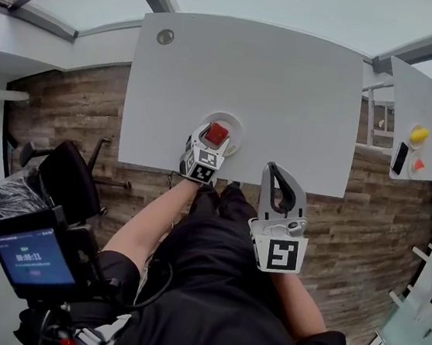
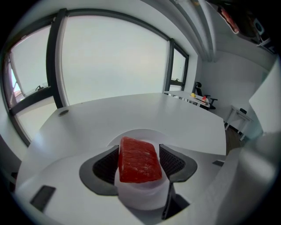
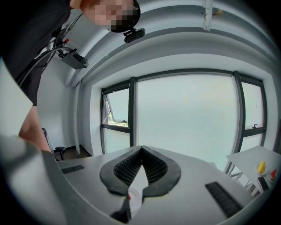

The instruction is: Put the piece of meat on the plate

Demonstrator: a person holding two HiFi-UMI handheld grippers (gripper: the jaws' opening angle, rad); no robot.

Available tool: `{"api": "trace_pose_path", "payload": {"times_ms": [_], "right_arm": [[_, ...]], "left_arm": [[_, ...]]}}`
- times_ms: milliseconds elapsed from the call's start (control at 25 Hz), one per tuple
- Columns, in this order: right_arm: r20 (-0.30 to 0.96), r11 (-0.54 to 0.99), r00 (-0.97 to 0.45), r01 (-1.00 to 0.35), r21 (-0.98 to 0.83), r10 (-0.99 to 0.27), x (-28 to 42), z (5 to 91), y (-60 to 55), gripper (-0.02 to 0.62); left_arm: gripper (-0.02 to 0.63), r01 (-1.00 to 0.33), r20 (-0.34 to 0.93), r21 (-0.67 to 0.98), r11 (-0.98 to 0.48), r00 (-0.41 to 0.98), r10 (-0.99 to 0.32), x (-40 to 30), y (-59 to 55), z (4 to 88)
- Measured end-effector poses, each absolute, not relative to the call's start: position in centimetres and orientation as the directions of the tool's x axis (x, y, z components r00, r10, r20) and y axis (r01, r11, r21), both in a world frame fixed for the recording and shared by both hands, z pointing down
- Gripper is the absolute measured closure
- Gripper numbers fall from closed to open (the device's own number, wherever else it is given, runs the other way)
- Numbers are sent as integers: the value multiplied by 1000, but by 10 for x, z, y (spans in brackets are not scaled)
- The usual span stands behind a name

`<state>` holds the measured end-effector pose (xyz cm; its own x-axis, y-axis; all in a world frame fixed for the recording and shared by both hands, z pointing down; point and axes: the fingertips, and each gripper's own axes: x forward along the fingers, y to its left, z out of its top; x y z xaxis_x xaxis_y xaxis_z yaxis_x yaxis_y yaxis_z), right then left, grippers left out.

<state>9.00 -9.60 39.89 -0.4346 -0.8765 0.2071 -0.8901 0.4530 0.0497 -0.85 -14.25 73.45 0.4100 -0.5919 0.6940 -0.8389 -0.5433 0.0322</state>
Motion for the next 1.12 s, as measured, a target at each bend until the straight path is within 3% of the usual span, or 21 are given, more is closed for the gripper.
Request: {"api": "trace_pose_path", "payload": {"times_ms": [320,1120], "right_arm": [[214,466,-447,-884,43,-869,89,402,-95,591],[193,477,-470,-879,-8,-861,86,410,-101,591]], "left_arm": [[273,-821,686,122,-558,476,-551,3,-135,737],[273,-843,651,154,-516,479,-589,-1,-142,726]]}}
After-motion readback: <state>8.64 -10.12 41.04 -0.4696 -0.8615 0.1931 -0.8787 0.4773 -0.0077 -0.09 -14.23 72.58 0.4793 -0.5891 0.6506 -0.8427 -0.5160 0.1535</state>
